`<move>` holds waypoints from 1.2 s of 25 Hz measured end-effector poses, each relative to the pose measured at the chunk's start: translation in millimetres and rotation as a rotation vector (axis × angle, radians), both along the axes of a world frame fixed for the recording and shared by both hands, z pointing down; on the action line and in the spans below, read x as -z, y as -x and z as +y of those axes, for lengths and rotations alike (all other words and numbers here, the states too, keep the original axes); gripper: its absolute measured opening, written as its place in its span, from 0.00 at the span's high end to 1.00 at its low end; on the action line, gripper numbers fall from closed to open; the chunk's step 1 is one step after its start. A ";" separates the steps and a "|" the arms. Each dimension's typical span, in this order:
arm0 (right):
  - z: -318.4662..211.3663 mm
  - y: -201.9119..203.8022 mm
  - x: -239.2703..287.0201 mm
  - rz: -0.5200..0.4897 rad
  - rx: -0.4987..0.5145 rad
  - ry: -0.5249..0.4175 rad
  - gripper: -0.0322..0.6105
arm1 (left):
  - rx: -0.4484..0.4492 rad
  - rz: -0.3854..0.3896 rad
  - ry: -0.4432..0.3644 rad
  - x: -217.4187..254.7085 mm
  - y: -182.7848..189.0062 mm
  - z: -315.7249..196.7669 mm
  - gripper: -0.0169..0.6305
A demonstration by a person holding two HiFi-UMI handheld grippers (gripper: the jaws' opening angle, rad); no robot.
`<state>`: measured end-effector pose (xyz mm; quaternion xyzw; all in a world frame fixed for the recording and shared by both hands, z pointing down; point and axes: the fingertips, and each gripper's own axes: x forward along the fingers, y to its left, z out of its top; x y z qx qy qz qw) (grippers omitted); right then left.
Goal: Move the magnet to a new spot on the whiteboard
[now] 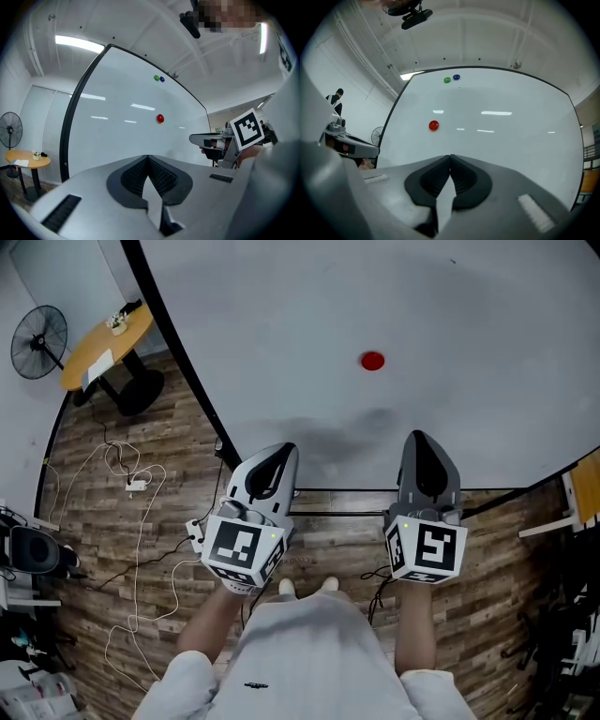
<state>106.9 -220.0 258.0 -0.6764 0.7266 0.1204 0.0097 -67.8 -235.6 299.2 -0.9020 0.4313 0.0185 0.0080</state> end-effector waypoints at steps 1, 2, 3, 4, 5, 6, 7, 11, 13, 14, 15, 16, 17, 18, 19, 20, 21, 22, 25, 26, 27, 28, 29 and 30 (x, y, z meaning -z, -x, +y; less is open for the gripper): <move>1.3 -1.3 -4.7 -0.007 -0.001 0.010 0.93 | 0.001 -0.001 0.002 -1.4 -0.1 0.7 0.96; 2.5 -2.4 -9.6 -0.014 0.000 0.020 0.93 | 0.003 -0.003 0.004 -3.0 -0.5 1.5 0.96; 3.8 -3.5 -14.6 -0.022 0.003 0.030 0.93 | 0.003 -0.006 0.006 -4.8 -1.3 2.6 0.96; 5.3 -4.7 -19.7 -0.032 0.006 0.039 0.93 | 0.003 -0.009 0.007 -6.2 -2.4 3.9 0.96; 6.7 -6.1 -24.7 -0.041 0.008 0.047 0.93 | 0.002 -0.012 0.008 -7.2 -3.5 5.1 0.96; 7.9 -7.3 -29.3 -0.050 0.010 0.055 0.93 | 0.000 -0.013 0.009 -7.7 -4.6 6.0 0.96; 8.6 -7.8 -33.3 -0.057 0.014 0.061 0.93 | -0.003 -0.015 0.010 -7.9 -5.4 6.4 0.96; 7.5 -6.8 -42.4 -0.065 0.033 0.074 0.93 | -0.004 -0.015 0.017 -11.9 -8.2 5.6 0.96; 6.4 -7.9 -45.4 -0.072 0.040 0.078 0.93 | -0.001 -0.013 0.027 -15.7 -10.7 5.4 0.96; 6.0 -8.2 -46.8 -0.076 0.043 0.081 0.93 | 0.001 -0.011 0.033 -18.2 -11.3 5.6 0.96; 5.8 -7.9 -47.9 -0.077 0.047 0.083 0.93 | 0.005 -0.011 0.038 -20.5 -11.2 6.1 0.96; 5.7 -7.1 -48.5 -0.078 0.050 0.084 0.93 | 0.007 -0.011 0.041 -22.1 -10.4 6.5 0.96; 5.6 -5.9 -48.6 -0.077 0.052 0.083 0.93 | 0.008 -0.013 0.042 -22.7 -9.2 6.8 0.96; 5.4 -4.6 -48.4 -0.076 0.053 0.081 0.93 | 0.008 -0.014 0.042 -23.0 -7.6 6.7 0.96; 5.2 -3.3 -48.3 -0.076 0.055 0.079 0.93 | 0.009 -0.014 0.043 -23.4 -5.8 6.3 0.96; 4.9 -2.2 -48.4 -0.075 0.056 0.079 0.93 | 0.011 -0.014 0.045 -24.1 -4.4 5.9 0.96; 4.5 -1.4 -48.8 -0.073 0.058 0.080 0.93 | 0.012 -0.012 0.047 -24.7 -3.4 5.4 0.96; 4.1 -0.9 -49.3 -0.071 0.060 0.082 0.93 | 0.013 -0.011 0.049 -25.3 -3.1 4.9 0.96; 4.0 1.1 -50.7 -0.064 0.065 0.086 0.93 | 0.016 -0.007 0.057 -27.5 -2.7 4.0 0.96; 4.4 1.8 -50.5 -0.060 0.066 0.085 0.93 | 0.014 -0.006 0.057 -26.8 -2.5 3.8 0.96; 5.0 2.3 -50.0 -0.056 0.067 0.083 0.93 | 0.014 -0.005 0.058 -26.4 -2.3 3.6 0.96; 5.7 2.2 -49.7 -0.052 0.068 0.082 0.93 | 0.016 -0.004 0.060 -27.0 -2.2 3.4 0.96; 6.3 1.9 -49.7 -0.049 0.069 0.083 0.93 | 0.018 -0.004 0.063 -28.0 -2.3 3.4 0.96; 6.7 1.6 -50.0 -0.046 0.070 0.085 0.93 | 0.018 -0.004 0.065 -28.8 -2.8 3.6 0.96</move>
